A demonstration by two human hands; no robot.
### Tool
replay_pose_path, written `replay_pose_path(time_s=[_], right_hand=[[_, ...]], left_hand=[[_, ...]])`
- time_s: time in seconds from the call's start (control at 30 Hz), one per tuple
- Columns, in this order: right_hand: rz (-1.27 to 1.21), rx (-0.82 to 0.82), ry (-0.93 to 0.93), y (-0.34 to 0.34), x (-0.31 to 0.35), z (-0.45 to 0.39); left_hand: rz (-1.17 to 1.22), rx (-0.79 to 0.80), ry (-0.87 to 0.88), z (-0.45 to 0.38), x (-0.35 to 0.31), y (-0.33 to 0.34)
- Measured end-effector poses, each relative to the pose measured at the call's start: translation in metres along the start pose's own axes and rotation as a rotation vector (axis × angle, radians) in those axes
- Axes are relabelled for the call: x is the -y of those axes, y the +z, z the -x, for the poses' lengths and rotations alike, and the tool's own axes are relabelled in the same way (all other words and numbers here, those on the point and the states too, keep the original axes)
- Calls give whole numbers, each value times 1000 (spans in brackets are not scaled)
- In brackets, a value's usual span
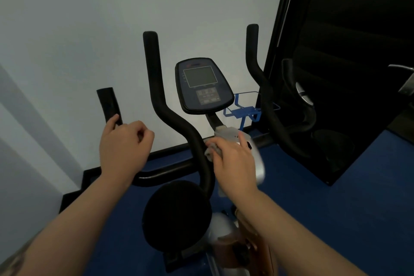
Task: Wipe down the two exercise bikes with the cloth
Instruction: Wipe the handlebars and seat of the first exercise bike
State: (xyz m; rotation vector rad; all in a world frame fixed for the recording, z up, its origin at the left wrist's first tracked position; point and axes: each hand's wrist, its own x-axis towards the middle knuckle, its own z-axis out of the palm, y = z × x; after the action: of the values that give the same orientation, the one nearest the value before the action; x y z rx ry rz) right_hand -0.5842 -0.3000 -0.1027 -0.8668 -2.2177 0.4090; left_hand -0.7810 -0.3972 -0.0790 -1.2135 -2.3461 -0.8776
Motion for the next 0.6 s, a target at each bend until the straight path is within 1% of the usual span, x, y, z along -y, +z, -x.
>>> replay_pose_path(time_s=[0.03,0.1,0.13,0.17,0.27,0.3,0.37,0.43,0.5,0.53,0.6], right_hand=[[13,38,-56,-5,-4,-3],[119,156,-231,-20,-20,-11],[175,178,-281,-27,-29,-18],[215,170,-273,-31,-35,-23],[248,114,-103,-23,-27,-17],[227,105,-97,-15,-24,-10],[202,113,-152,-7,-22,-1],[245,156,-210,-16,-29,-8],[281,171,-198,-28,-33,-17],[242,154,-153,-30,-29,-17],[17,92,33,-25,-12,-2]], left_hand=[[1,4,-1,0,1,-1],[7,5,-6,0,1,-1],[10,2,-6,0,1,0],[12,0,-6,0,1,0],[12,-13,-15,0,0,0],[12,-16,-14,1,-1,0],[15,-23,-4,1,-2,0],[19,-16,4,0,-2,0],[21,-11,0,-1,-1,0],[23,-7,-8,-1,0,0],[36,-7,-20,1,1,0]])
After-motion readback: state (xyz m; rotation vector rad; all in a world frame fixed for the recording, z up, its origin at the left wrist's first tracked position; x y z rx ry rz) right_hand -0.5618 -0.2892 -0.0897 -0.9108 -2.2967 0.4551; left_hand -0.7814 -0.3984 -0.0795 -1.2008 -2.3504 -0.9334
